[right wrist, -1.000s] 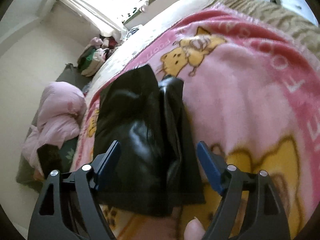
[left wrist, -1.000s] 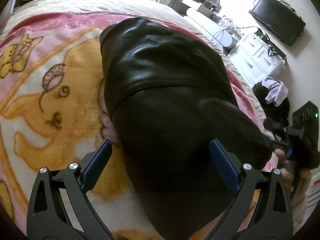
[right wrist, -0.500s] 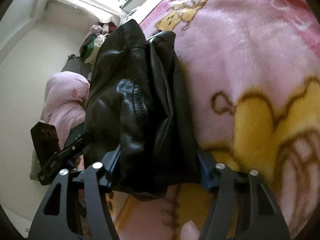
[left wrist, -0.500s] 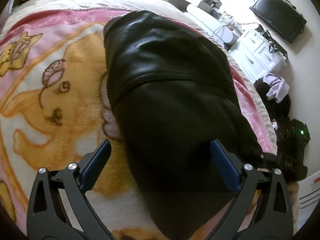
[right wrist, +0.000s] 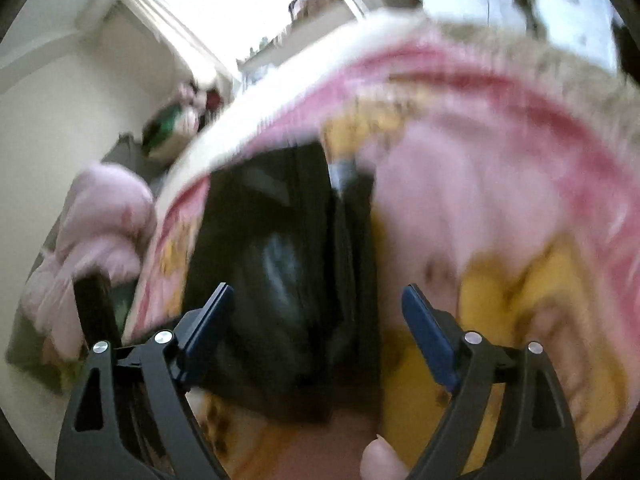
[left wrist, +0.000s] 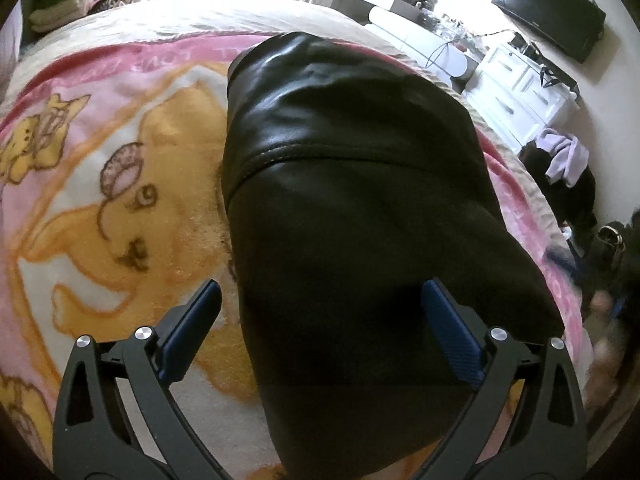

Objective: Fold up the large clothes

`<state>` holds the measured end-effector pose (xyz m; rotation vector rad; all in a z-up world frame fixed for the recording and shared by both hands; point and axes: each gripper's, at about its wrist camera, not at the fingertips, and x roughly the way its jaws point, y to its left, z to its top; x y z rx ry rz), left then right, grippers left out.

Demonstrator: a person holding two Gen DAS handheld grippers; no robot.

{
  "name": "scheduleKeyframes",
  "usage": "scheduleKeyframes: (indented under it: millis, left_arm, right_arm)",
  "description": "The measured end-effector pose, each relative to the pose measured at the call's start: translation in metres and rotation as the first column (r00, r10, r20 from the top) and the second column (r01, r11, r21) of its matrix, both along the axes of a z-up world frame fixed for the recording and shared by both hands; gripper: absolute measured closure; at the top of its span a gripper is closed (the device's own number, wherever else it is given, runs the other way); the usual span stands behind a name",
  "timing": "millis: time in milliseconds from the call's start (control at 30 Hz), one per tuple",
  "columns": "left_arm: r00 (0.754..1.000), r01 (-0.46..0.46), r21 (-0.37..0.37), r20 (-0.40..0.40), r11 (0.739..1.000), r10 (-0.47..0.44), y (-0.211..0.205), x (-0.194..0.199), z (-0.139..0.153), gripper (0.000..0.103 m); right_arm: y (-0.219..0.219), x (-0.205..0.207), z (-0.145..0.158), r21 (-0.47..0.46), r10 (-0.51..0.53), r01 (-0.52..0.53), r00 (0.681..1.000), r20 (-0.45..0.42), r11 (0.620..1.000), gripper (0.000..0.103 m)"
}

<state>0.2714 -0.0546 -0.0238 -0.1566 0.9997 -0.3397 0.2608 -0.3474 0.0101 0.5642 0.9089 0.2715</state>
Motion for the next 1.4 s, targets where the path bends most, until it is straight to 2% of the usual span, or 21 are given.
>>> scheduleKeyframes:
  millis: [67, 167, 233, 267, 333, 367, 400, 433, 500, 600, 733, 867, 1000, 1200, 1333, 1367, 1400]
  left_arm:
    - [1.000, -0.007, 0.000, 0.002, 1.000, 0.007, 0.000, -0.001, 0.000, 0.009]
    - [1.000, -0.008, 0.004, 0.007, 1.000, 0.008, -0.001, -0.001, -0.001, 0.009]
    - [1.000, -0.002, 0.018, 0.016, 1.000, 0.002, -0.002, -0.001, 0.000, 0.009]
    - [1.000, 0.000, 0.026, 0.021, 1.000, -0.001, -0.004, -0.001, 0.000, 0.009]
    - [1.000, 0.007, 0.044, 0.027, 0.999, -0.008, -0.005, -0.001, 0.002, 0.009]
    - [1.000, 0.010, 0.050, 0.029, 0.999, -0.011, -0.005, -0.001, 0.002, 0.009]
    - [0.999, 0.012, 0.060, 0.033, 0.998, -0.014, -0.006, -0.001, 0.003, 0.009]
    - [0.999, 0.014, 0.064, 0.038, 0.998, -0.016, -0.006, -0.002, 0.004, 0.009]
    - [0.998, 0.040, 0.055, 0.048, 0.998, -0.043, -0.009, -0.003, 0.005, 0.009]
    - [0.997, 0.068, 0.043, 0.040, 0.997, -0.070, -0.014, -0.002, -0.001, 0.009]
    - [0.997, 0.080, 0.016, 0.010, 0.997, -0.080, -0.019, 0.003, -0.010, 0.008]
    - [0.996, 0.088, 0.004, -0.010, 0.996, -0.088, -0.019, 0.007, -0.015, 0.008]
    - [0.995, 0.095, 0.018, -0.017, 0.995, -0.094, -0.021, 0.009, -0.018, 0.008]
    - [0.996, 0.085, -0.012, -0.041, 0.996, -0.085, -0.020, 0.009, -0.018, 0.008]
    - [0.997, 0.072, -0.005, -0.038, 0.997, -0.072, -0.019, 0.005, -0.013, 0.008]
    - [0.997, 0.068, -0.003, -0.036, 0.998, -0.068, -0.019, 0.004, -0.012, 0.008]
    - [0.997, 0.064, -0.001, -0.032, 0.998, -0.064, -0.018, 0.002, -0.010, 0.008]
  right_arm:
    - [0.007, 0.022, 0.006, -0.033, 0.001, -0.001, 1.000, 0.004, 0.999, 0.019]
    - [0.027, 0.063, 0.003, -0.194, -0.015, 0.014, 1.000, -0.001, 0.981, 0.022]
    - [0.034, 0.082, -0.006, -0.227, -0.021, 0.016, 1.000, -0.020, 0.974, 0.023]
    - [0.039, 0.093, -0.012, -0.236, -0.012, 0.002, 0.999, -0.041, 0.972, 0.028]
    - [0.051, 0.108, -0.024, -0.233, 0.056, -0.079, 0.993, -0.107, 0.969, 0.078]
    - [0.053, 0.107, -0.024, -0.230, 0.065, -0.089, 0.992, -0.108, 0.969, 0.092]
    - [0.055, 0.106, -0.020, -0.235, 0.076, -0.094, 0.993, -0.085, 0.967, 0.093]
    - [0.055, 0.100, -0.012, -0.242, 0.102, -0.104, 0.995, -0.021, 0.965, 0.094]
    - [0.052, 0.096, -0.010, -0.236, 0.106, -0.101, 0.994, 0.008, 0.966, 0.094]
    - [0.036, 0.100, -0.030, -0.211, 0.066, -0.073, 0.997, -0.043, 0.975, 0.093]
    - [0.043, 0.104, -0.061, -0.347, 0.074, -0.105, 0.992, -0.102, 0.932, 0.084]
    - [0.044, 0.107, -0.084, -0.357, 0.091, -0.135, 0.986, -0.139, 0.924, 0.078]
    - [0.048, 0.108, -0.093, -0.384, 0.105, -0.154, 0.984, -0.146, 0.910, 0.077]
    - [0.043, 0.106, -0.090, -0.356, 0.090, -0.141, 0.984, -0.154, 0.924, 0.074]
    - [0.049, 0.099, -0.074, -0.395, 0.081, -0.130, 0.987, -0.140, 0.909, 0.072]
    - [0.048, 0.097, -0.069, -0.402, 0.075, -0.122, 0.989, -0.130, 0.908, 0.068]
    - [0.047, 0.092, -0.061, -0.404, 0.066, -0.105, 0.992, -0.109, 0.909, 0.055]
